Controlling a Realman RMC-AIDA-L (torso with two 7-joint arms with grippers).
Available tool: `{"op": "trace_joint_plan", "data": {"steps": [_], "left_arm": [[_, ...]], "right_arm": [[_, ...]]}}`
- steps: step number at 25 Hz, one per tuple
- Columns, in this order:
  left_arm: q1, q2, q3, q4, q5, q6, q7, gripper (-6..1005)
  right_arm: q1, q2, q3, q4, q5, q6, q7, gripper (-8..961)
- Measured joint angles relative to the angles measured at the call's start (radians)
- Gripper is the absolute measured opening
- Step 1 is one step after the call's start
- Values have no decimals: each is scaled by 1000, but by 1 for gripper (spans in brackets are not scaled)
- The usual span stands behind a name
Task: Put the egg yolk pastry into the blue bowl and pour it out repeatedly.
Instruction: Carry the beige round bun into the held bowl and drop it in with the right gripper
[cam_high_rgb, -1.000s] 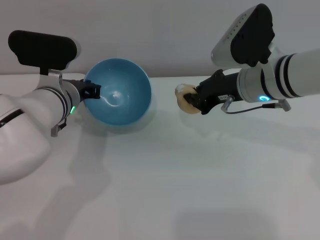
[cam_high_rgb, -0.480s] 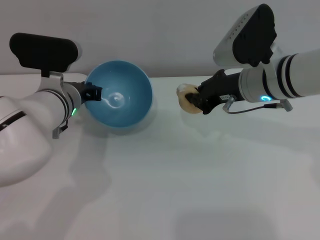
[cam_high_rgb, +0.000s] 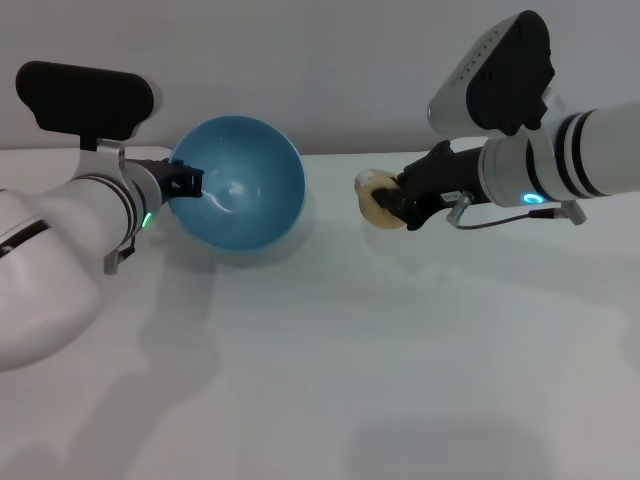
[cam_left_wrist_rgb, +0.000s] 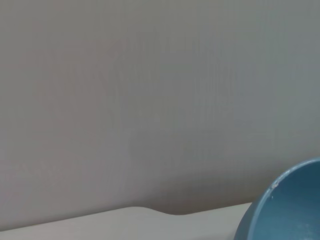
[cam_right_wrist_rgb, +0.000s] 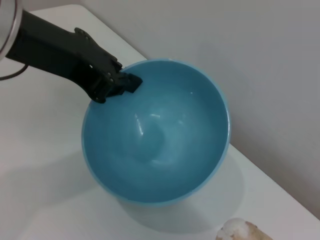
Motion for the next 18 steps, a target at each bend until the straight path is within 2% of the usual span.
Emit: {"op": "trace_joint_plan", "data": {"steps": [8,18], "left_arm": [[-8,2,18,-20,6,-2,-29,13],[-1,2,40,-17,140,-8,-172,14]], "right_arm": [[0,0,-7,-4,0,-1,5,43],[0,2,-1,-5,0,-6,8,42]]}}
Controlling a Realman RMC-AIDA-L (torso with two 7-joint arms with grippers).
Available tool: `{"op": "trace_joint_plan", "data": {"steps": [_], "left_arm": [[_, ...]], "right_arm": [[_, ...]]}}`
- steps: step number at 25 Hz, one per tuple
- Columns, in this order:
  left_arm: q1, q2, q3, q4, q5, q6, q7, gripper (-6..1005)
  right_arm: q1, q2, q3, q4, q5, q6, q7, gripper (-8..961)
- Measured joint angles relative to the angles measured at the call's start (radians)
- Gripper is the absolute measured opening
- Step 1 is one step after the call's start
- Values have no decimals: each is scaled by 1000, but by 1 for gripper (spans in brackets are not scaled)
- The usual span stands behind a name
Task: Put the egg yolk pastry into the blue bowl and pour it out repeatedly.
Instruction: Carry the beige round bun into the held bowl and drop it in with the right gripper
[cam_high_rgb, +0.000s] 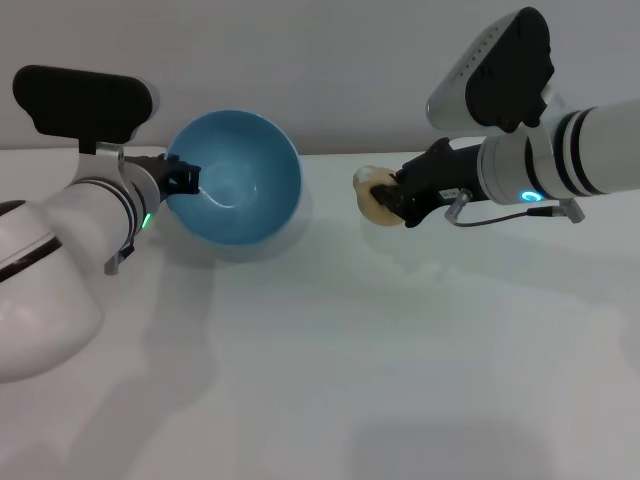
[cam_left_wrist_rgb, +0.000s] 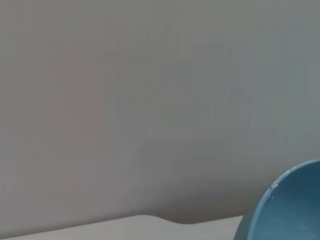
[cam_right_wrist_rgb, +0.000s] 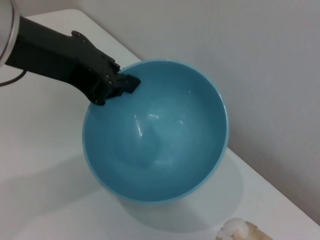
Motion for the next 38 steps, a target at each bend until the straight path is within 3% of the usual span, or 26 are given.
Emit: {"op": "trace_joint_plan", "data": {"steps": [7,21,30,38], "left_arm": [[-1,-2,8,-11,97,-31,-109,14],[-47,-5,-26,-161,420,-303,-541,14],[-111,-11,-176,-338,843,-559,-933,14],[-157,-11,-290,-413,1111,-761,-1177,15]], "right_arm": [[2,0,1,0,0,-2,0,41],[7,-1,3,-10,5,-15,0,41],[9,-1,-4,-53,8,-15,-5,38],[10,2,-10,-65,9,-15,-5,39]]}}
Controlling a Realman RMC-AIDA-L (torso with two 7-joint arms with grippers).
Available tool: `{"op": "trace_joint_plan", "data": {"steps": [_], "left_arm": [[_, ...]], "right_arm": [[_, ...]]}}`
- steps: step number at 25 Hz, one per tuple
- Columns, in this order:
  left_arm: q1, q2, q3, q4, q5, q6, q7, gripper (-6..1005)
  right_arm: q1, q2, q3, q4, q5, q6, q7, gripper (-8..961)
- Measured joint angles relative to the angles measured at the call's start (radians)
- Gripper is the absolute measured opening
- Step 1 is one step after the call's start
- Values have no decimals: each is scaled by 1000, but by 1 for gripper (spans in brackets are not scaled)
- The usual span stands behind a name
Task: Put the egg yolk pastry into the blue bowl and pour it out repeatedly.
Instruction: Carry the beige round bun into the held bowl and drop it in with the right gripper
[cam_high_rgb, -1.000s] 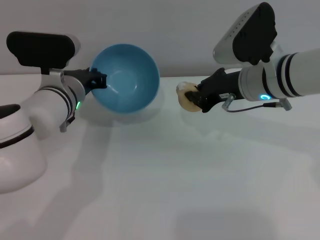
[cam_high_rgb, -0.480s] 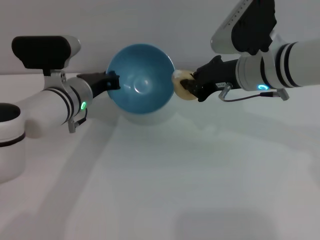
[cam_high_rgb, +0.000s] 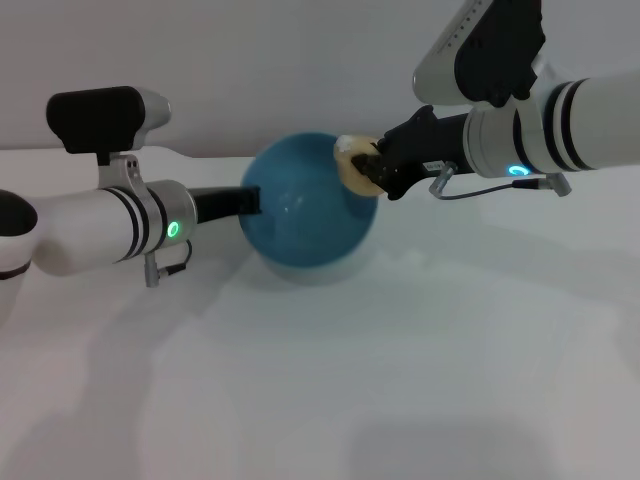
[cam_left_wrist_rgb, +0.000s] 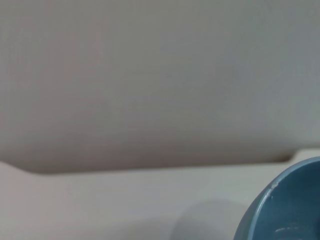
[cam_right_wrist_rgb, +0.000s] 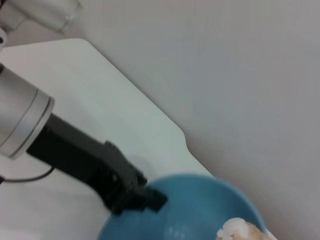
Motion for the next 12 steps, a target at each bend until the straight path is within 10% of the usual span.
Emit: {"op": "trace_joint_plan", "data": {"steps": [12], "left_arm": [[-30,6,-24,37,202,-140,-179,15]], "right_arm": [[10,2,-83,6,55,-56,5,38]]}}
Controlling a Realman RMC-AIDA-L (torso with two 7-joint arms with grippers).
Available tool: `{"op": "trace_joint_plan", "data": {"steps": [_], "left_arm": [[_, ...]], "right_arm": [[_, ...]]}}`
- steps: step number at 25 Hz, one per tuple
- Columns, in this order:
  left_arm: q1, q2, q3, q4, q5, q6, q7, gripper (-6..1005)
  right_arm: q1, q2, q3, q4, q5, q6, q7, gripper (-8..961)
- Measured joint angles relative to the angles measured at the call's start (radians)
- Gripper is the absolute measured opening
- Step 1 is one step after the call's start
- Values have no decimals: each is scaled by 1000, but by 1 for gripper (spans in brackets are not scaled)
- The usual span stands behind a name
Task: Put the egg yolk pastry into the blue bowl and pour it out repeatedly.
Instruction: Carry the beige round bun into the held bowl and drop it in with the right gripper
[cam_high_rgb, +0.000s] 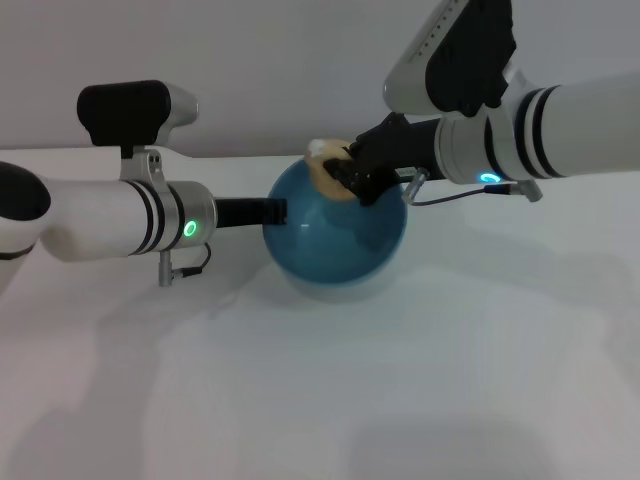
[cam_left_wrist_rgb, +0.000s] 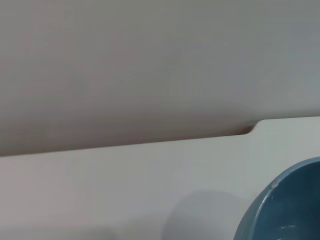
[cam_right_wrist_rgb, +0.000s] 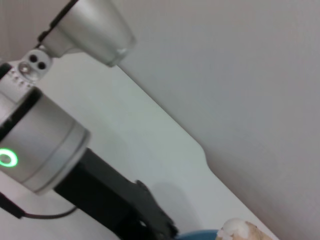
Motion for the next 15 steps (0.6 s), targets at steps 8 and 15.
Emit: {"op": "trace_joint_plan", "data": {"steps": [8,15], "left_arm": [[-4,14,-1,46,10,-35,-20,15],[12,23,-81,92,103,-89,-28,15]], "right_arm": [[-3,0,-30,5,2,-6,91,39],[-19,-3,-24,-19,-13,9,120,82]]}}
